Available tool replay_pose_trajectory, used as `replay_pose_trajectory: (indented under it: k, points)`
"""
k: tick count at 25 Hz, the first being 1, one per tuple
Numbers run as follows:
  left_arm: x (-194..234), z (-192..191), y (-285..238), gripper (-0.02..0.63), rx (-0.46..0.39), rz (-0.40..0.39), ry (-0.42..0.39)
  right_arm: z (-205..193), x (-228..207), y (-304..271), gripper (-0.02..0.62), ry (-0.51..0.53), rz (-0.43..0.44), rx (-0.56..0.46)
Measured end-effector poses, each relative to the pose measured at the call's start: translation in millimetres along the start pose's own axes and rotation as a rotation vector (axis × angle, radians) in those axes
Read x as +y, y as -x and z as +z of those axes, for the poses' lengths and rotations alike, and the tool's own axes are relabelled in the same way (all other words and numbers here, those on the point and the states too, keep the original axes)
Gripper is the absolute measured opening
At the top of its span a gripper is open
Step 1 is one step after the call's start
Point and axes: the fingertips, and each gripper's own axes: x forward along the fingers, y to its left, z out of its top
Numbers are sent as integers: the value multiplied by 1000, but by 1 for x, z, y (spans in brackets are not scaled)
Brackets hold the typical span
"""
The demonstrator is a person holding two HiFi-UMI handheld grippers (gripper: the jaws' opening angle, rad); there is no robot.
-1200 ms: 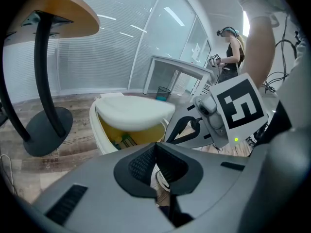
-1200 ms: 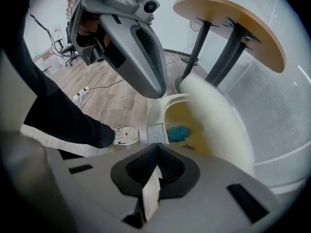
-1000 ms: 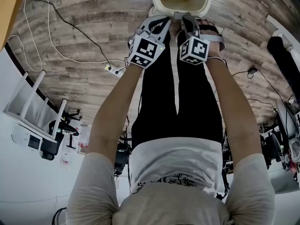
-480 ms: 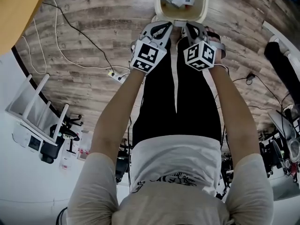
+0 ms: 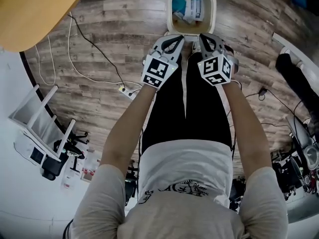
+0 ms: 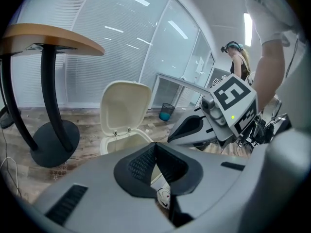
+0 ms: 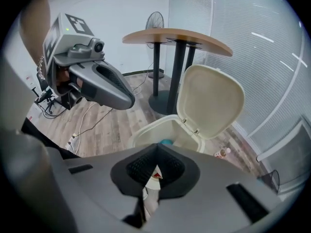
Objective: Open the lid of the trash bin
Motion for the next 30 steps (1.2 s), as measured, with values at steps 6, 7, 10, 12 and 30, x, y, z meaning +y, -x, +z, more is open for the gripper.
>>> replay_pose_trajectory:
  k: [6,7,10,12,30]
  points:
    - [-5,40,26,20,-66,17,28,29,-13,40,8,-84,-33,-67]
    - [-7,47,31,20,-76,21,29,34,-14,46,8,-95,-36,-77]
    - [-11,68,45,20,-101,33,4,48,-20,67,8,-123,-50,-110]
    - [-15,84,54,20,-118,39,-8,59,-25,83,8,-144,-63,-132]
    - [-42,234,157,20,-300,75,-3,166,-69,233,8,-299,-116,-339]
